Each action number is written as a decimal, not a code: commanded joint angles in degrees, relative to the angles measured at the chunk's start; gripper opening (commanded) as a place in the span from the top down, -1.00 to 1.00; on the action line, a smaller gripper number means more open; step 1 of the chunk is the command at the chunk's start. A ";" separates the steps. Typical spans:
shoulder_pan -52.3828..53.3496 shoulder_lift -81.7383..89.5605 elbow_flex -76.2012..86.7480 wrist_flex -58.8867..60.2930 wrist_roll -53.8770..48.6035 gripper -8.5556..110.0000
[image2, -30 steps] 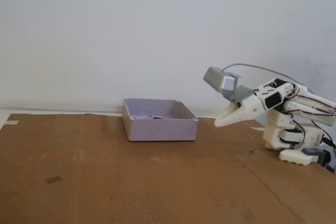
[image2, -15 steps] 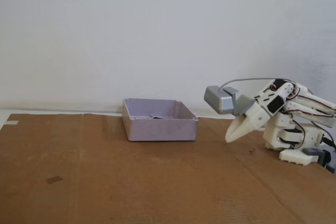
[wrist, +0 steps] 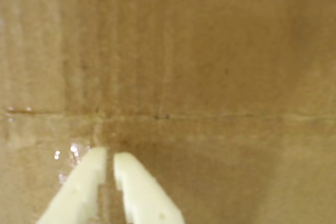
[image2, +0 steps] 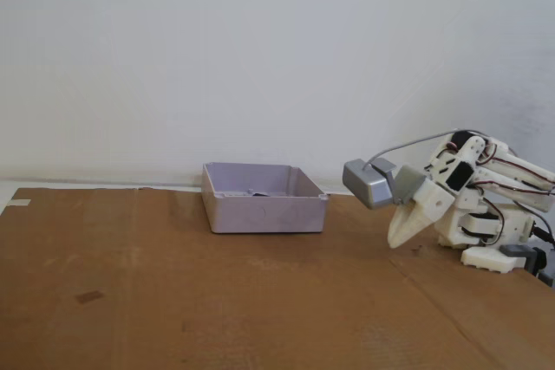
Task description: Grasp a block and put it in the box.
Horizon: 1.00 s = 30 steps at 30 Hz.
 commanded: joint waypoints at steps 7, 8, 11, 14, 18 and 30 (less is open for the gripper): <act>-0.53 2.11 2.29 10.90 0.79 0.86; -0.53 2.11 2.29 10.99 0.44 0.86; -0.53 2.11 2.29 10.99 0.35 0.86; -0.53 2.11 2.29 10.99 0.35 0.86; -1.49 2.11 2.29 10.99 0.18 0.86; -5.01 2.11 2.29 10.99 0.44 0.86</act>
